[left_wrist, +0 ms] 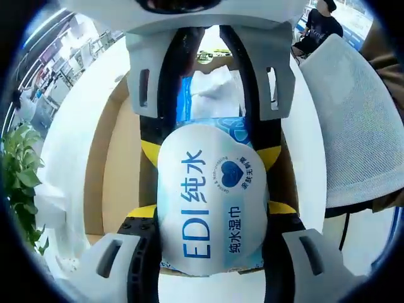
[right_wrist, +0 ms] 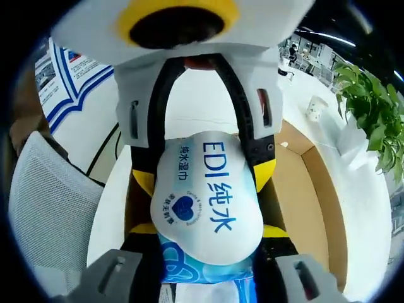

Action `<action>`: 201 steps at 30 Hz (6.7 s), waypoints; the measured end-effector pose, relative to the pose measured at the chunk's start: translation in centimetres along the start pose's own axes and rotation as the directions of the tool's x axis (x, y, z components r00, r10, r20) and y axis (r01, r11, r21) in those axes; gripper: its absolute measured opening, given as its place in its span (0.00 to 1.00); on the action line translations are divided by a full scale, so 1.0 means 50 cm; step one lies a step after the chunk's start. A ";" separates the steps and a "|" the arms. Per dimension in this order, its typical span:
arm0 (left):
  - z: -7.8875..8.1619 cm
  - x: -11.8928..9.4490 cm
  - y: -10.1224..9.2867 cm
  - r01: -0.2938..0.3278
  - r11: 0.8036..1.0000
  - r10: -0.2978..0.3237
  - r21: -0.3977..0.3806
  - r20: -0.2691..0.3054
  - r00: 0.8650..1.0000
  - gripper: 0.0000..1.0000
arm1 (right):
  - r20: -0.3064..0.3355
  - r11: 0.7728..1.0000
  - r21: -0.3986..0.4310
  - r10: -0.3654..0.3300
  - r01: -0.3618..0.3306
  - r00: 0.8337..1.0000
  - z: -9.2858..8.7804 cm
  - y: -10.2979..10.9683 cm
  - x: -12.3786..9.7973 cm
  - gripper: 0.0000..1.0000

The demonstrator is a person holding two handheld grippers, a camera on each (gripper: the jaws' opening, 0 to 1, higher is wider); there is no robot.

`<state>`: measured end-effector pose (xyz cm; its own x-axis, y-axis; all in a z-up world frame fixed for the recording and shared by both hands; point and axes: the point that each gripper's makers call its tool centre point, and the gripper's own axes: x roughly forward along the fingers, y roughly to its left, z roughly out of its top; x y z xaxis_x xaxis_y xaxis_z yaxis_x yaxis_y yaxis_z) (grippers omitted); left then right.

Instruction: Operate the shoe box by opening the lid, removing the specified soft item, and placing it in the target area until the item is outside and the box remains undamaged.

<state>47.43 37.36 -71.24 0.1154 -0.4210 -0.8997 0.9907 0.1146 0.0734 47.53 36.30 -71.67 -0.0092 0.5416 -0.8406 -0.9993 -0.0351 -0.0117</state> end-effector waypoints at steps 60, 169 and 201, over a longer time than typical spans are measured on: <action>0.375 0.056 -0.083 0.066 0.961 -0.074 0.270 0.019 0.997 0.64 | -0.022 0.962 0.169 -0.213 0.214 0.977 -0.247 0.073 -0.292 0.54; 0.545 0.388 -0.027 0.148 0.950 -0.147 0.274 -0.024 0.989 0.61 | -0.077 0.964 0.217 -0.139 0.153 0.987 -0.606 -0.024 -0.278 0.54; 0.557 0.363 -0.031 0.123 0.927 -0.129 0.353 -0.005 0.992 0.57 | -0.146 0.956 0.217 -0.170 0.199 0.975 -0.628 -0.009 -0.306 0.49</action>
<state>50.02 4.47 -75.70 -0.0143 -0.4275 -0.9039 0.9585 -0.2632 0.1093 49.26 1.68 -75.81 0.1658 0.4113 -0.8963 -0.9647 0.2562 -0.0610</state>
